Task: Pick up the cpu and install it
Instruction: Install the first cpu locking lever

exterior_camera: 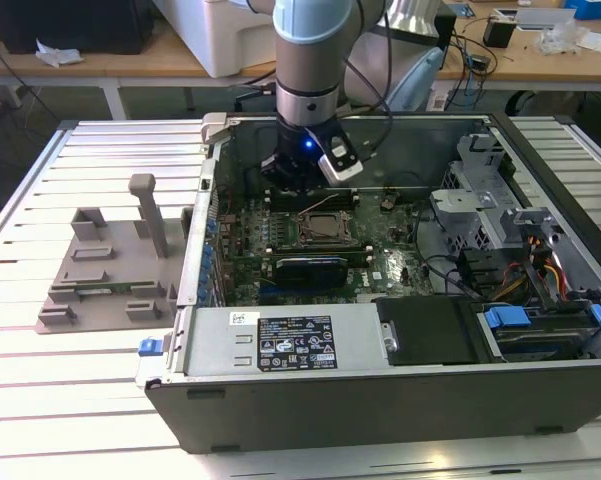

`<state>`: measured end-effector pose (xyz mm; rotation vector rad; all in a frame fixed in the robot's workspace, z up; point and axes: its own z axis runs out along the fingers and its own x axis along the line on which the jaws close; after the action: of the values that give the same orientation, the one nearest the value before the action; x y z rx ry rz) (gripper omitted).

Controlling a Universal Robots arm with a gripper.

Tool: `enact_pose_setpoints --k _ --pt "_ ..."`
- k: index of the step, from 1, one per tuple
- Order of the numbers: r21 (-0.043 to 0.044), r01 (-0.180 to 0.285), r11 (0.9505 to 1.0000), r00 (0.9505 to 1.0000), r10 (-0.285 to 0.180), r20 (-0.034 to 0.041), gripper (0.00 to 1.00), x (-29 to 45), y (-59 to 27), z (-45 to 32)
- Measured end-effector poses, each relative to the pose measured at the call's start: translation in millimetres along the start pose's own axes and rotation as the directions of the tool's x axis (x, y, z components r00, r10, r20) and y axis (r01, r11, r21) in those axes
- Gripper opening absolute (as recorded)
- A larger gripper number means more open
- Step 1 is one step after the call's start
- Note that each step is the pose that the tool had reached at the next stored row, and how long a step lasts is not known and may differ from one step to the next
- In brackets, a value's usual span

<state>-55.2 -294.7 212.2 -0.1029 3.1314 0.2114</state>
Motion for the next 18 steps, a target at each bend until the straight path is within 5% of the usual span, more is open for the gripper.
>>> enact_pose_setpoints --k 7,18 --pt "0.0001 0.000 1.0000 1.0000 0.000 -0.0001 0.11 -4.6 -0.9 0.1" --pt "0.0000 0.000 1.0000 1.0000 0.000 -0.0010 0.11 -27.8 -2.6 1.0"
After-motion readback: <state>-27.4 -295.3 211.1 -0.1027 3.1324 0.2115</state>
